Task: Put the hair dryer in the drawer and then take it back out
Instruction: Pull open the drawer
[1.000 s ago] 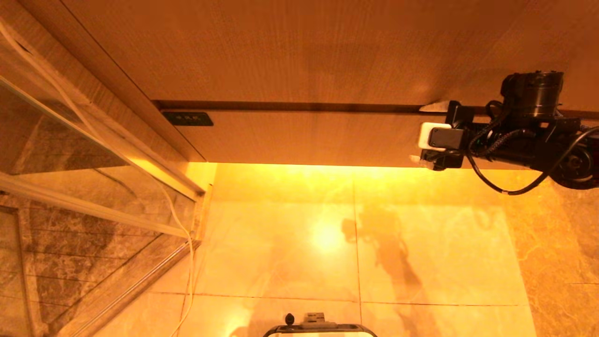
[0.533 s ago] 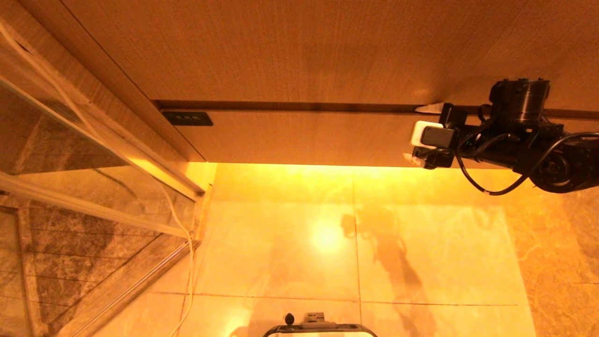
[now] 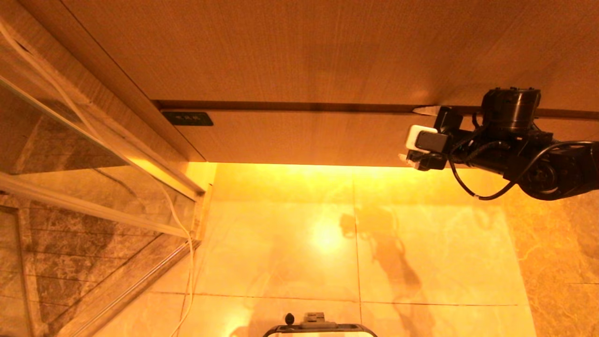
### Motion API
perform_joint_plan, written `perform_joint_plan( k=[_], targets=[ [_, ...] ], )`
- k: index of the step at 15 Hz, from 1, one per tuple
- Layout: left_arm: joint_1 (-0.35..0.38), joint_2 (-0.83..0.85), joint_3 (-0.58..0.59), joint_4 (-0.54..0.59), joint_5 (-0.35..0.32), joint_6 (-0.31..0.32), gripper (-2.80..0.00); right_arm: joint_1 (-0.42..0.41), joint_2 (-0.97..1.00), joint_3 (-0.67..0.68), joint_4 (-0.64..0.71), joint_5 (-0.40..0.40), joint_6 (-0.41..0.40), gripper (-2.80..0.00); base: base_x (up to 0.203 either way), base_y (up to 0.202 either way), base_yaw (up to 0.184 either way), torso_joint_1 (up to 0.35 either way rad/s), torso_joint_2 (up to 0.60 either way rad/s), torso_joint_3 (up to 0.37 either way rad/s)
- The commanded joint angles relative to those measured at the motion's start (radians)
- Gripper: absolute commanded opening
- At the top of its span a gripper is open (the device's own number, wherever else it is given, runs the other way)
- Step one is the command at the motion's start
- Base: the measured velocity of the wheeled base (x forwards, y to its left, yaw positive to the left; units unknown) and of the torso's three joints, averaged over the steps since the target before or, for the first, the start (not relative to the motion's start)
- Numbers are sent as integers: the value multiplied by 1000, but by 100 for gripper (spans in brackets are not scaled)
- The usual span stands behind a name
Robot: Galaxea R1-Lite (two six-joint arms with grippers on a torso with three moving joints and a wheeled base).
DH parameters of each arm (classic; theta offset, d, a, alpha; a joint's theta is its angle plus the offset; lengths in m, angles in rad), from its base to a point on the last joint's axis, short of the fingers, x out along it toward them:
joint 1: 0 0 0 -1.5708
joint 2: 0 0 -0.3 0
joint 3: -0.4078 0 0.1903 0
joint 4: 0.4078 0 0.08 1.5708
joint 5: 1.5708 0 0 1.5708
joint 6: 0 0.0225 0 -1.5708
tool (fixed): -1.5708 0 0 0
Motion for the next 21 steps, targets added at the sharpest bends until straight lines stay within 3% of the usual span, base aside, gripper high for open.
perform_joint_plan(
  k=[1, 7, 12, 16, 21],
  targets=[
    [0, 0, 2, 0, 0, 0, -280, 3, 10, 9, 23, 8, -9, 0, 0, 0, 0, 0, 0, 0],
    [0, 0, 2, 0, 0, 0, -280, 2, -52, 18, 223, 10, 21, 0, 0, 0, 0, 0, 0, 0],
    [0, 0, 2, 0, 0, 0, -280, 1, -125, 97, 249, 7, 20, 0, 0, 0, 0, 0, 0, 0],
    [0, 0, 2, 0, 0, 0, -280, 1, -202, 145, 350, -1, 16, 0, 0, 0, 0, 0, 0, 0],
    [0, 0, 2, 0, 0, 0, -280, -1, -352, 292, 378, -1, -9, 0, 0, 0, 0, 0, 0, 0]
  ],
)
